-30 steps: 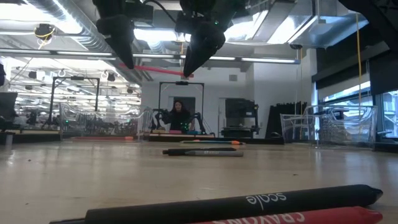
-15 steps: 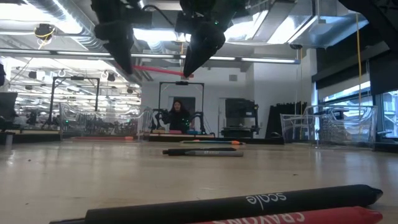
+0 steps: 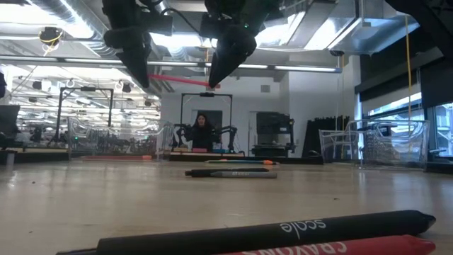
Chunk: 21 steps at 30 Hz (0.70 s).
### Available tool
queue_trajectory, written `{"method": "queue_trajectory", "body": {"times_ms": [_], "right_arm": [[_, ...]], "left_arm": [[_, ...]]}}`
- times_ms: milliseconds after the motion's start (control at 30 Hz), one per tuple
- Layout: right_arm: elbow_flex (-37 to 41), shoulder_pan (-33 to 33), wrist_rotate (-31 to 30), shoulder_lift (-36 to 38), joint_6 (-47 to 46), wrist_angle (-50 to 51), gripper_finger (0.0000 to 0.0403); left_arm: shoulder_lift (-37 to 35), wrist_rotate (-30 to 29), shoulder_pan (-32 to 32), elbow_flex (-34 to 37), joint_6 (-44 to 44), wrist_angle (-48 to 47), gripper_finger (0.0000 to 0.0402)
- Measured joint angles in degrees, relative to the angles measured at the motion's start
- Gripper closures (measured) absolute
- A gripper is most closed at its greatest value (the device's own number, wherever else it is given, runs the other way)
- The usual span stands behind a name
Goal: Sort crayons/erasers/pens/pencils in bins
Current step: Put the pink pencil into the top left transparent bin
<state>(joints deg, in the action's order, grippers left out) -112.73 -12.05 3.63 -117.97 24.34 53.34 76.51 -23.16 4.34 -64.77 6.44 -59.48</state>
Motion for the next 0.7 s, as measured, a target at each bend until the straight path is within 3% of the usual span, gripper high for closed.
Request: {"method": "queue_trajectory", "body": {"times_ms": [300,700], "right_arm": [[-0.02,0.00,-0.13,0.00,-0.06,0.31,0.0345],[0.00,-0.22,-4.87,0.99,-2.81,2.47,0.0262]], "left_arm": [[0.00,0.31,0.00,0.00,0.19,0.17,0.0397],[-0.06,0.24,0.89,-0.02,2.60,-0.23,0.0399]]}}
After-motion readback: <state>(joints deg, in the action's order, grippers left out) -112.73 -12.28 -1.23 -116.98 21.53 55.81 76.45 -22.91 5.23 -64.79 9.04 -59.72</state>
